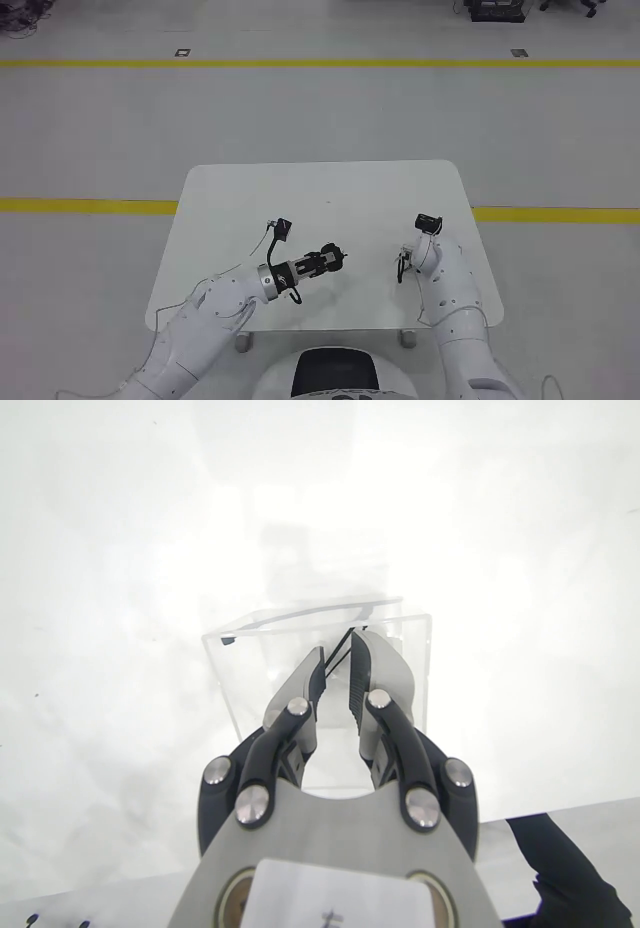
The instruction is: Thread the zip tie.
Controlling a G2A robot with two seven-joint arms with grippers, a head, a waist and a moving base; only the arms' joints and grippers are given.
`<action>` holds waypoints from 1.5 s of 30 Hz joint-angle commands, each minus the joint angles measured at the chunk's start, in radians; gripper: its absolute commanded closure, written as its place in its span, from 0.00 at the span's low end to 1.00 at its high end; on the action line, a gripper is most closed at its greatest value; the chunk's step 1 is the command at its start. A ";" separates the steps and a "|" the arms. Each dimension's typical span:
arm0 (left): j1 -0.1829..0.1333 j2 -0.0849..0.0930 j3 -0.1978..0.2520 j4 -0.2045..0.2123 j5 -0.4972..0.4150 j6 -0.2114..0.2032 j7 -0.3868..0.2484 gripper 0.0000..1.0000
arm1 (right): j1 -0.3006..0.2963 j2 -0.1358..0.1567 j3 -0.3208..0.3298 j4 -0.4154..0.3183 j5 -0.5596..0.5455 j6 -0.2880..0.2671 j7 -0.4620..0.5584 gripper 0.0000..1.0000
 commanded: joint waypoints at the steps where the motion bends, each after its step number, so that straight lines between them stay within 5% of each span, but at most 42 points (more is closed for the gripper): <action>1: 0.000 0.000 0.000 0.000 0.000 0.000 0.000 1.00 | 0.003 0.001 0.000 0.004 0.000 0.000 0.000 0.93; 5: 0.000 0.000 0.000 0.000 0.000 0.000 0.000 1.00 | 0.006 0.003 0.001 0.005 0.000 0.000 -0.001 1.00; 27: 0.000 0.000 0.000 0.000 0.000 0.000 0.000 1.00 | -0.080 -0.022 0.022 -0.175 0.000 0.000 0.015 1.00; 39: 0.000 0.000 0.000 0.000 0.000 0.000 0.000 1.00 | -0.218 -0.088 0.048 -0.496 0.000 0.000 0.075 1.00; 45: 0.000 0.000 0.000 0.000 0.000 0.000 0.000 1.00 | -0.241 -0.102 0.038 -0.559 0.031 0.000 0.094 1.00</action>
